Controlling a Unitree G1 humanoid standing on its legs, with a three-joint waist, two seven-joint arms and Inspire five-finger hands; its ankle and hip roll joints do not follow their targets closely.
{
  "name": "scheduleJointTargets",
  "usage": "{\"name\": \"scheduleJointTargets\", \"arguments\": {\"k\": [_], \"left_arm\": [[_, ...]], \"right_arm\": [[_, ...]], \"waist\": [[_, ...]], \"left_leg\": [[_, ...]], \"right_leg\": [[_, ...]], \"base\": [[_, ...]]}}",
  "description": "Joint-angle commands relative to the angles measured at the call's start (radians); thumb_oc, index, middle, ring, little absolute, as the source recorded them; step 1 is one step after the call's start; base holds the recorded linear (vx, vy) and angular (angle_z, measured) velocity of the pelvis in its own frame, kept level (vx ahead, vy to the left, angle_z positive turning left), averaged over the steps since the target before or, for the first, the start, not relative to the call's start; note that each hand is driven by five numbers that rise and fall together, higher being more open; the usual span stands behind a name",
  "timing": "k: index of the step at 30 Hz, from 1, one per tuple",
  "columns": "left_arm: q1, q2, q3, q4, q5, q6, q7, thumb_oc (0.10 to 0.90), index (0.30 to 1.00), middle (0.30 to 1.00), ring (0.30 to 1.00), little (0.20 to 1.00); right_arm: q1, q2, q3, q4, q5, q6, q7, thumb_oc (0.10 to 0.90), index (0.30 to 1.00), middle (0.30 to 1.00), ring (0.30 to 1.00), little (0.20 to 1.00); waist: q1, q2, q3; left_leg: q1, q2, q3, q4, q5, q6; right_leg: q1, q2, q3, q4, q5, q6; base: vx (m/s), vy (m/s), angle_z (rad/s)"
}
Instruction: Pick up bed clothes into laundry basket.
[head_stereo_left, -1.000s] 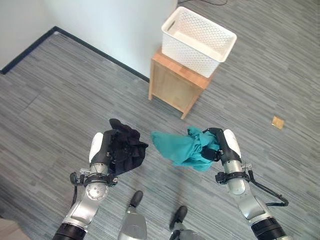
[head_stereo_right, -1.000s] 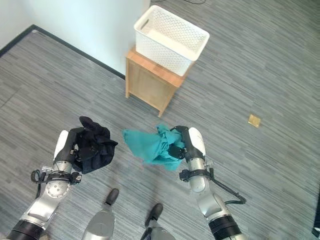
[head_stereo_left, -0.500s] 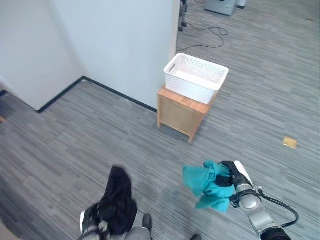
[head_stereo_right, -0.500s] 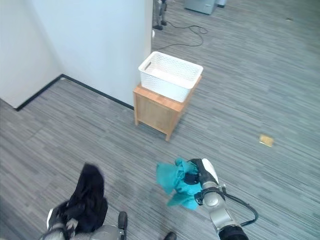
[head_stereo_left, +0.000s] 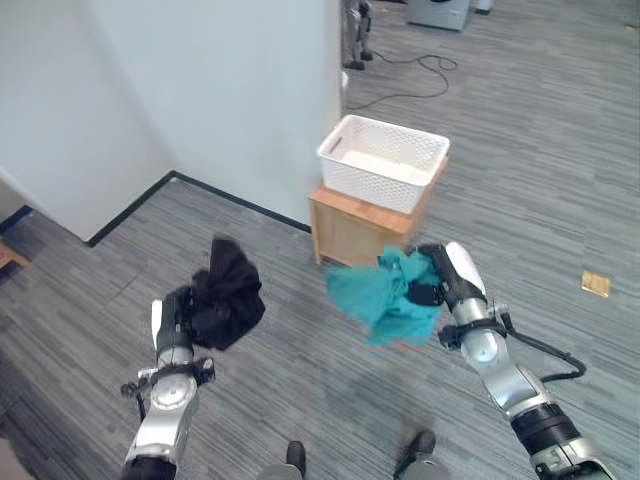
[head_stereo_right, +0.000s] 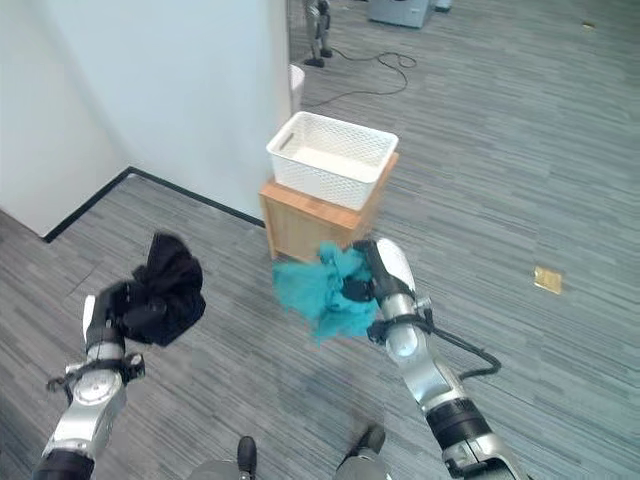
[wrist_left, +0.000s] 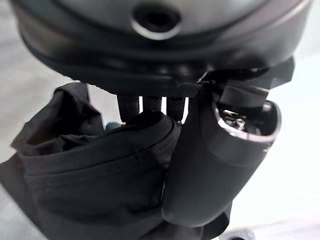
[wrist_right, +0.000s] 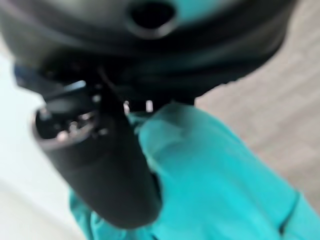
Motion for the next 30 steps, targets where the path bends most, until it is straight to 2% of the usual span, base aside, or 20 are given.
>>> {"name": "scheduleJointTargets", "arguments": {"k": [1, 2, 3, 5, 6, 7, 8, 9, 12, 13, 14, 15, 16, 17, 19, 22, 24, 27, 28, 30], "left_arm": [[-0.023, 0.078, 0.019, -0.120, 0.054, -0.099, 0.043, 0.400, 0.300, 0.300, 0.300, 0.300], [0.000, 0.069, 0.022, -0.143, 0.056, -0.100, 0.045, 0.400, 0.300, 0.300, 0.300, 0.300], [0.012, 0.062, 0.025, -0.155, 0.053, -0.101, 0.043, 0.400, 0.300, 0.300, 0.300, 0.300], [0.038, 0.050, 0.033, -0.188, 0.045, -0.109, 0.045, 0.400, 0.300, 0.300, 0.300, 0.300], [0.047, 0.046, 0.029, -0.195, 0.040, -0.111, 0.038, 0.400, 0.300, 0.300, 0.300, 0.300], [0.055, 0.044, 0.026, -0.206, 0.032, -0.114, 0.035, 0.400, 0.300, 0.300, 0.300, 0.300], [0.061, 0.042, 0.024, -0.212, 0.029, -0.113, 0.032, 0.400, 0.300, 0.300, 0.300, 0.300], [0.068, 0.040, 0.025, -0.221, 0.029, -0.111, 0.031, 0.400, 0.300, 0.300, 0.300, 0.300], [0.083, 0.029, 0.016, -0.256, 0.031, -0.112, 0.024, 0.400, 0.300, 0.300, 0.300, 0.300], [0.089, 0.028, 0.013, -0.277, 0.038, -0.113, 0.019, 0.400, 0.300, 0.300, 0.300, 0.300], [0.094, 0.029, 0.015, -0.287, 0.045, -0.113, 0.016, 0.400, 0.300, 0.300, 0.300, 0.300], [0.103, 0.034, 0.020, -0.308, 0.057, -0.113, 0.016, 0.400, 0.300, 0.300, 0.300, 0.300], [0.118, 0.042, 0.033, -0.336, 0.078, -0.109, 0.018, 0.400, 0.300, 0.300, 0.300, 0.300], [0.119, 0.041, 0.033, -0.338, 0.079, -0.108, 0.019, 0.400, 0.300, 0.300, 0.300, 0.300], [0.121, 0.046, 0.047, -0.369, 0.096, -0.112, 0.023, 0.400, 0.300, 0.300, 0.300, 0.300], [0.138, 0.056, 0.063, -0.415, 0.108, -0.123, 0.011, 0.400, 0.300, 0.300, 0.300, 0.300], [0.148, 0.072, 0.069, -0.433, 0.118, -0.127, 0.000, 0.400, 0.300, 0.300, 0.300, 0.300], [0.149, 0.111, 0.051, -0.438, 0.114, -0.125, -0.006, 0.400, 0.300, 0.300, 0.300, 0.300], [0.138, 0.127, 0.038, -0.424, 0.104, -0.125, -0.003, 0.400, 0.300, 0.300, 0.300, 0.300], [0.120, 0.154, 0.004, -0.393, 0.095, -0.113, -0.008, 0.400, 0.300, 0.300, 0.300, 0.300]], "right_arm": [[-0.137, 0.039, -0.069, -0.127, -0.053, -0.068, -0.103, 0.400, 0.300, 0.300, 0.300, 0.300], [-0.119, 0.043, -0.070, -0.162, -0.061, -0.076, -0.102, 0.400, 0.300, 0.300, 0.300, 0.300], [-0.110, 0.048, -0.066, -0.177, -0.063, -0.082, -0.100, 0.400, 0.300, 0.300, 0.300, 0.300], [-0.095, 0.056, -0.056, -0.208, -0.060, -0.104, -0.111, 0.400, 0.300, 0.300, 0.300, 0.300], [-0.091, 0.052, -0.052, -0.220, -0.061, -0.107, -0.111, 0.400, 0.300, 0.300, 0.300, 0.300], [-0.087, 0.042, -0.053, -0.234, -0.065, -0.113, -0.113, 0.400, 0.300, 0.300, 0.300, 0.300], [-0.084, 0.035, -0.055, -0.243, -0.067, -0.111, -0.113, 0.400, 0.300, 0.300, 0.300, 0.300], [-0.078, 0.027, -0.060, -0.259, -0.073, -0.110, -0.112, 0.400, 0.300, 0.300, 0.300, 0.300], [-0.056, 0.000, -0.073, -0.274, -0.072, -0.117, -0.106, 0.400, 0.300, 0.300, 0.300, 0.300], [-0.048, -0.012, -0.078, -0.273, -0.068, -0.121, -0.104, 0.400, 0.300, 0.300, 0.300, 0.300], [-0.045, -0.017, -0.082, -0.264, -0.064, -0.122, -0.103, 0.400, 0.300, 0.300, 0.300, 0.300], [-0.040, -0.025, -0.085, -0.244, -0.059, -0.122, -0.101, 0.400, 0.300, 0.300, 0.300, 0.300], [-0.033, -0.031, -0.090, -0.211, -0.051, -0.120, -0.098, 0.400, 0.300, 0.300, 0.300, 0.300], [-0.033, -0.031, -0.090, -0.209, -0.051, -0.121, -0.099, 0.400, 0.300, 0.300, 0.300, 0.300], [-0.021, -0.035, -0.109, -0.165, -0.039, -0.117, -0.111, 0.400, 0.300, 0.300, 0.300, 0.300], [0.009, -0.039, -0.142, -0.157, -0.026, -0.113, -0.113, 0.400, 0.300, 0.300, 0.300, 0.300], [0.009, -0.048, -0.153, -0.148, -0.025, -0.113, -0.116, 0.400, 0.300, 0.300, 0.300, 0.300], [-0.062, -0.077, -0.160, -0.112, -0.037, -0.105, -0.143, 0.400, 0.300, 0.300, 0.300, 0.300], [-0.107, -0.101, -0.162, -0.100, -0.038, -0.096, -0.159, 0.400, 0.300, 0.300, 0.300, 0.300], [-0.185, -0.131, -0.151, -0.067, -0.050, -0.079, -0.176, 0.400, 0.300, 0.300, 0.300, 0.300]], "waist": [[-0.007, -0.103, -0.070], [-0.013, -0.093, -0.076], [-0.017, -0.088, -0.080], [-0.002, -0.076, -0.084], [0.008, -0.081, -0.077], [0.019, -0.088, -0.071], [0.027, -0.097, -0.061], [0.039, -0.105, -0.051], [0.071, -0.117, -0.031], [0.080, -0.111, -0.030], [0.088, -0.102, -0.030], [0.103, -0.081, -0.030], [0.134, -0.065, -0.027], [0.135, -0.065, -0.027], [0.163, -0.067, -0.014], [0.186, -0.059, -0.012], [0.209, -0.058, -0.027], [0.240, -0.083, -0.055], [0.250, -0.101, -0.062], [0.260, -0.149, -0.084]], "left_leg": [[0.190, 0.051, 0.046, 0.034, -0.163, -0.102], [0.200, 0.081, 0.052, 0.080, -0.173, -0.113], [0.180, 0.099, 0.043, 0.129, -0.142, -0.118], [0.096, 0.151, 0.016, 0.319, -0.046, -0.133], [0.039, 0.160, -0.004, 0.440, 0.007, -0.136], [-0.004, 0.179, 0.007, 0.523, 0.041, -0.129], [-0.046, 0.182, 0.022, 0.580, 0.042, -0.120], [-0.091, 0.171, 0.033, 0.607, 0.016, -0.109], [-0.187, 0.096, 0.080, 0.502, -0.085, -0.064], [-0.205, 0.077, 0.101, 0.424, -0.076, -0.055], [-0.224, 0.068, 0.117, 0.351, -0.043, -0.054], [-0.248, 0.068, 0.129, 0.239, 0.038, -0.065], [-0.278, 0.072, 0.114, 0.071, 0.122, -0.075], [-0.270, 0.071, 0.116, 0.057, 0.130, -0.076], [-0.342, 0.088, 0.103, -0.011, 0.165, -0.090], [-0.372, 0.112, 0.114, -0.015, 0.206, -0.102], [-0.361, 0.118, 0.116, 0.006, 0.239, -0.097], [-0.337, 0.107, 0.084, 0.034, 0.246, -0.076], [-0.332, 0.108, 0.079, 0.036, 0.248, -0.076], [-0.289, 0.082, 0.077, 0.028, 0.216, -0.044]], "right_leg": [[-0.048, -0.095, 0.061, -0.049, -0.004, 0.068], [-0.039, -0.087, 0.054, -0.022, -0.011, 0.065], [-0.029, -0.076, 0.045, -0.022, -0.014, 0.050], [0.025, -0.011, 0.027, -0.047, -0.048, 0.007], [0.054, 0.009, 0.019, -0.059, -0.070, -0.019], [0.089, 0.028, 0.006, -0.073, -0.098, -0.043], [0.113, 0.036, 0.005, -0.082, -0.117, -0.059], [0.134, 0.039, 0.009, -0.088, -0.133, -0.061], [0.172, 0.041, 0.033, -0.097, -0.162, -0.041], [0.181, 0.046, 0.034, -0.099, -0.168, -0.029], [0.195, 0.058, 0.040, -0.100, -0.176, -0.022], [0.217, 0.084, 0.049, -0.102, -0.196, -0.015], [0.258, 0.109, 0.061, -0.104, -0.224, -0.006], [0.259, 0.109, 0.061, -0.104, -0.225, -0.007], [0.305, 0.116, 0.065, -0.103, -0.255, -0.006], [0.356, 0.133, 0.075, -0.102, -0.282, -0.007], [0.377, 0.136, 0.084, -0.103, -0.291, -0.004], [0.381, 0.118, 0.105, -0.076, -0.294, 0.016], [0.381, 0.109, 0.108, -0.052, -0.305, 0.018], [0.379, 0.083, 0.112, 0.025, -0.285, 0.034]], "base": [[0.50, -0.123, 0.00], [0.41, -0.122, -0.14], [0.36, -0.171, -0.08], [0.30, -0.260, -0.02], [0.29, -0.318, -0.06], [0.28, -0.277, -0.08], [0.31, -0.210, -0.14], [0.30, -0.110, -0.19], [0.30, 0.046, -0.13], [0.30, 0.146, -0.03], [0.33, 0.199, -0.03], [0.46, 0.285, -0.02], [0.36, 0.222, -0.10], [0.34, 0.184, -0.20], [0.25, 0.127, -0.27], [0.24, 0.183, -0.51], [0.19, 0.215, -0.27], [0.18, 0.229, -0.08], [0.23, 0.227, -0.10], [0.26, 0.207, 0.11]]}}
